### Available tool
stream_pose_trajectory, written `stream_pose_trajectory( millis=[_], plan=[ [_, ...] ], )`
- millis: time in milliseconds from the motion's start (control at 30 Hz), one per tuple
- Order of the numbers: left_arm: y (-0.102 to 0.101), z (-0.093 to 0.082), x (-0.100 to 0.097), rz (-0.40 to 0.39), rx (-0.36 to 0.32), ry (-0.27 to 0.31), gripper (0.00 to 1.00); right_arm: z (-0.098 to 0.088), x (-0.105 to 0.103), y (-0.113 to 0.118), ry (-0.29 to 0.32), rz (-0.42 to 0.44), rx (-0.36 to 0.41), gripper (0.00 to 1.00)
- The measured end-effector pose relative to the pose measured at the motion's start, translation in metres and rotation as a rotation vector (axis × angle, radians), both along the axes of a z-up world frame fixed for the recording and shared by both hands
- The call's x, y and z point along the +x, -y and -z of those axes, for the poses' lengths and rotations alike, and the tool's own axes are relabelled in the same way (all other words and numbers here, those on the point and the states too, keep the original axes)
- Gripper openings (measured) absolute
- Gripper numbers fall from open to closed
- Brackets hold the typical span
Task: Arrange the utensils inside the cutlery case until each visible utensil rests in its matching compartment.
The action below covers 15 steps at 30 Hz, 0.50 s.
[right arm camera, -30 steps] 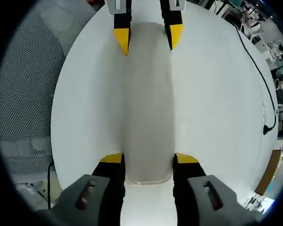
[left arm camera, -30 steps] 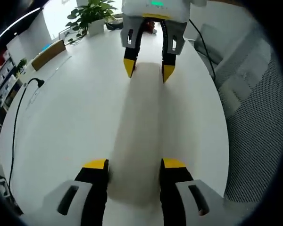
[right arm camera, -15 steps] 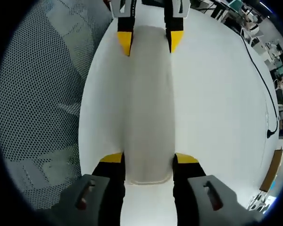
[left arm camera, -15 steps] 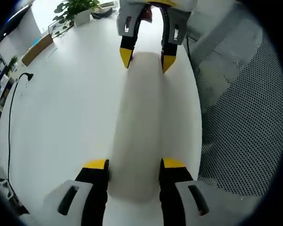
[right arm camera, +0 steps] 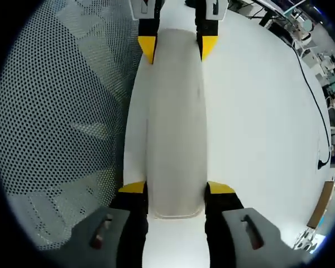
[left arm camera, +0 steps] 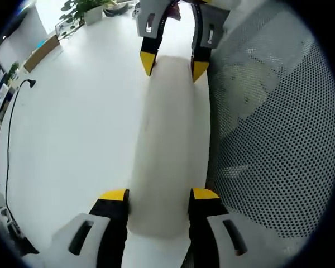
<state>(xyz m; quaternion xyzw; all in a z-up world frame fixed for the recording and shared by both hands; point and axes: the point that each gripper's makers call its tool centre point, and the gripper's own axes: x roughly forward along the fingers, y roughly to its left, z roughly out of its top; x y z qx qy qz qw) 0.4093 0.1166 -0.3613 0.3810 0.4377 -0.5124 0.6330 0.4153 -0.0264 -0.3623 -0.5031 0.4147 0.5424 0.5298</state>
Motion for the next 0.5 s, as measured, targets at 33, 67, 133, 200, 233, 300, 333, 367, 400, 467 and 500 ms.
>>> stream_pose_trajectory(
  millis=[33, 67, 133, 200, 233, 300, 333, 367, 400, 467, 500],
  plan=[
    [-0.0006, 0.0002, -0.0014, 0.001, 0.006, -0.002, 0.43, 0.0002, -0.0014, -0.0007, 0.000, 0.001, -0.001, 0.37],
    [-0.0016, 0.0004, -0.0030, 0.003, 0.008, -0.003, 0.43, 0.0002, -0.0035, -0.0011, 0.002, 0.001, -0.005, 0.37],
    [-0.0028, 0.0000, -0.0025, 0.005, 0.000, 0.003, 0.43, 0.0005, -0.0042, -0.0009, 0.002, 0.010, -0.010, 0.37],
    [-0.0034, -0.0007, -0.0030, 0.007, -0.019, 0.013, 0.43, 0.0004, -0.0058, -0.0007, 0.002, 0.021, -0.010, 0.37],
    [-0.0040, -0.0012, -0.0034, 0.009, -0.030, 0.020, 0.43, 0.0004, -0.0073, -0.0012, 0.001, 0.027, -0.009, 0.37],
    [-0.0048, -0.0017, -0.0036, 0.014, -0.045, 0.027, 0.43, 0.0003, -0.0088, -0.0018, 0.000, 0.035, -0.005, 0.37],
    [-0.0051, -0.0017, -0.0037, 0.014, -0.046, 0.027, 0.43, 0.0001, -0.0093, -0.0024, 0.000, 0.037, -0.003, 0.37],
    [-0.0050, -0.0016, -0.0033, 0.012, -0.046, 0.026, 0.43, 0.0001, -0.0098, -0.0028, -0.001, 0.038, -0.003, 0.37],
    [-0.0050, -0.0016, -0.0036, 0.014, -0.045, 0.026, 0.43, 0.0003, -0.0097, -0.0033, -0.001, 0.039, -0.003, 0.37],
    [-0.0048, -0.0017, -0.0029, 0.011, -0.045, 0.029, 0.43, 0.0005, -0.0090, -0.0032, -0.002, 0.039, -0.008, 0.37],
    [-0.0048, -0.0019, -0.0025, 0.007, -0.047, 0.031, 0.44, 0.0006, -0.0088, -0.0031, -0.003, 0.041, -0.011, 0.37]
  ],
)
